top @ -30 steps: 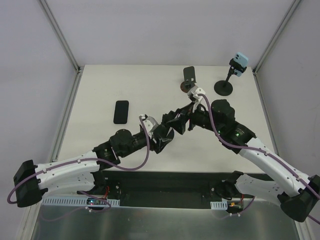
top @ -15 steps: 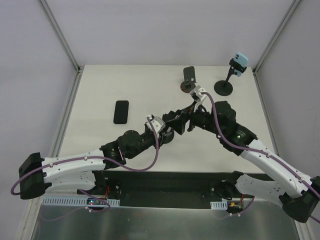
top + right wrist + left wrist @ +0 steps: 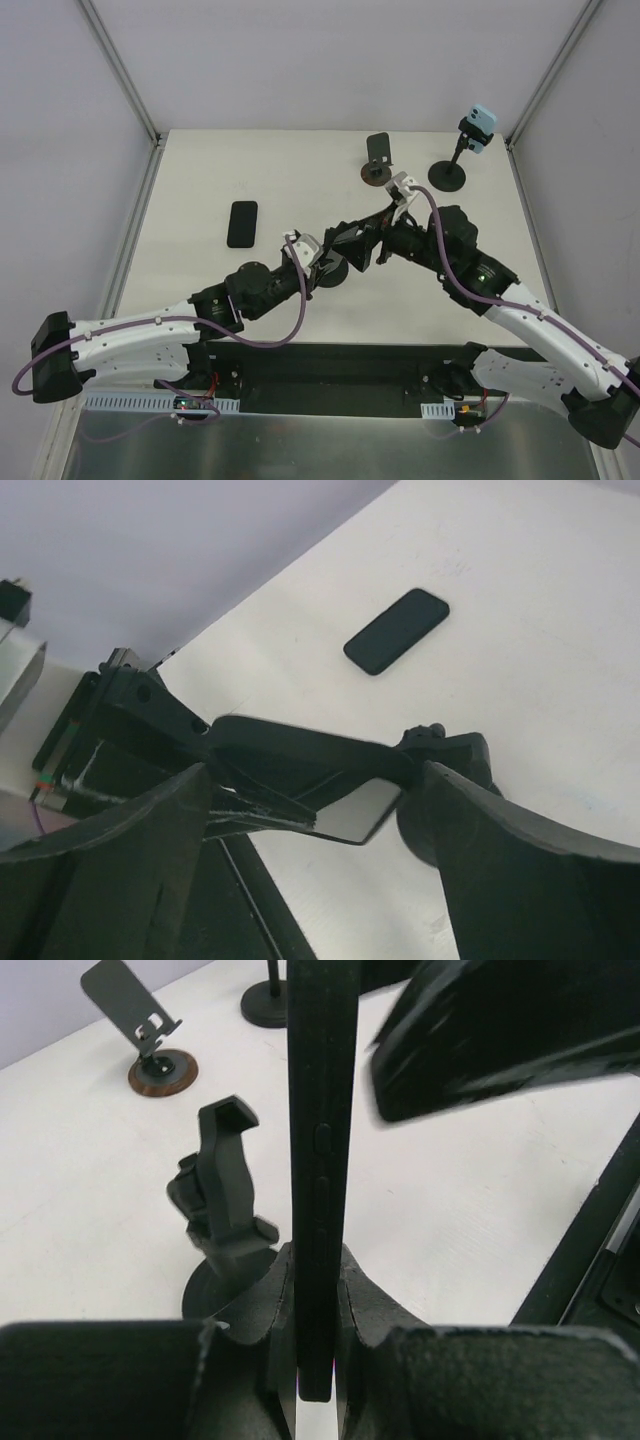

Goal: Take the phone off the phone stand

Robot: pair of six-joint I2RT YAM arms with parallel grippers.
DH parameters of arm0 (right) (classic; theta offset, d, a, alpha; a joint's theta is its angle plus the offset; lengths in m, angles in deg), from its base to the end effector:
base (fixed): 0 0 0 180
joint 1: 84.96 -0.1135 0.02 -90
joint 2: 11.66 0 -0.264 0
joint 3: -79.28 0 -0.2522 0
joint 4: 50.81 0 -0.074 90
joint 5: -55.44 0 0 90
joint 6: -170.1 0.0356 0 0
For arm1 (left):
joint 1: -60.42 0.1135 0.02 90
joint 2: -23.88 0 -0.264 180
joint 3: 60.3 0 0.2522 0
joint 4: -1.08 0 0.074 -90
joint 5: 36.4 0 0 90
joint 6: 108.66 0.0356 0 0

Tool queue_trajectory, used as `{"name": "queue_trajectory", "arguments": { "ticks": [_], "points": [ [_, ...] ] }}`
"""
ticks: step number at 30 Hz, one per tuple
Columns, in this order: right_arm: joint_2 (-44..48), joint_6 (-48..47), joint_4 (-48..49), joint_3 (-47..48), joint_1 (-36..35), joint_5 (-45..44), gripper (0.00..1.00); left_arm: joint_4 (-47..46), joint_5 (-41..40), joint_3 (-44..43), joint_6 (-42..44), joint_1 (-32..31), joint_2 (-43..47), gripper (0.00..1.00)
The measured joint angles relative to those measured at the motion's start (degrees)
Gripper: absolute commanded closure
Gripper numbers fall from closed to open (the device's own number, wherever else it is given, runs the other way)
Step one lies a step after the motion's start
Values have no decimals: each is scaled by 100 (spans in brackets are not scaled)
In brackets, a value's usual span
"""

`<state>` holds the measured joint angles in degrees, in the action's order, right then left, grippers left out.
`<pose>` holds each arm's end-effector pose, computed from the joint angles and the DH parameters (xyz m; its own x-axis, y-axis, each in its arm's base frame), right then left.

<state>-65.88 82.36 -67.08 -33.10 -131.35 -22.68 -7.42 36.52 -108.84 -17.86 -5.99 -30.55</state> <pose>0.1462 0.1641 0.3807 -0.0680 -0.0155 -0.9976 -0.8483 0.5271 0.0497 0.0997 -0.2022 0.3073 0.0288 -0.0326 -0.9991 0.7583 0.6519 0.0006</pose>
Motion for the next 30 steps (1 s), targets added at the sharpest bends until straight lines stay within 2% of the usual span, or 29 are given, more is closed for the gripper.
{"name": "queue_trajectory", "arguments": {
  "ticks": [8, 11, 15, 18, 21, 25, 30],
  "points": [
    [767, -431, 695, -319, 13, 74, 4, 1202, -225, -127, -197, 55, 1010, 100],
    [966, -483, 861, -590, 13, 4, 4, 1655, -304, -264, -328, 315, 1355, 100],
    [1158, -535, 1010, -1019, 13, -225, 4, 2249, -258, -446, -654, 1108, 1711, 100],
    [1305, -562, 1110, -1346, 13, -452, 4, 2682, 4, -551, -997, 2011, 1733, 100],
    [1408, -605, 1244, -1609, 13, -699, 4, 3038, 693, -627, -1379, 3045, 1436, 100],
    [1423, -713, 1327, -1766, 13, -885, 4, 3239, 2033, -713, -1849, 4227, 463, 100],
    [1399, -793, 1475, -1915, 13, -957, 4, 3440, 3018, -745, -2208, 5056, -868, 100]
  ]
}}
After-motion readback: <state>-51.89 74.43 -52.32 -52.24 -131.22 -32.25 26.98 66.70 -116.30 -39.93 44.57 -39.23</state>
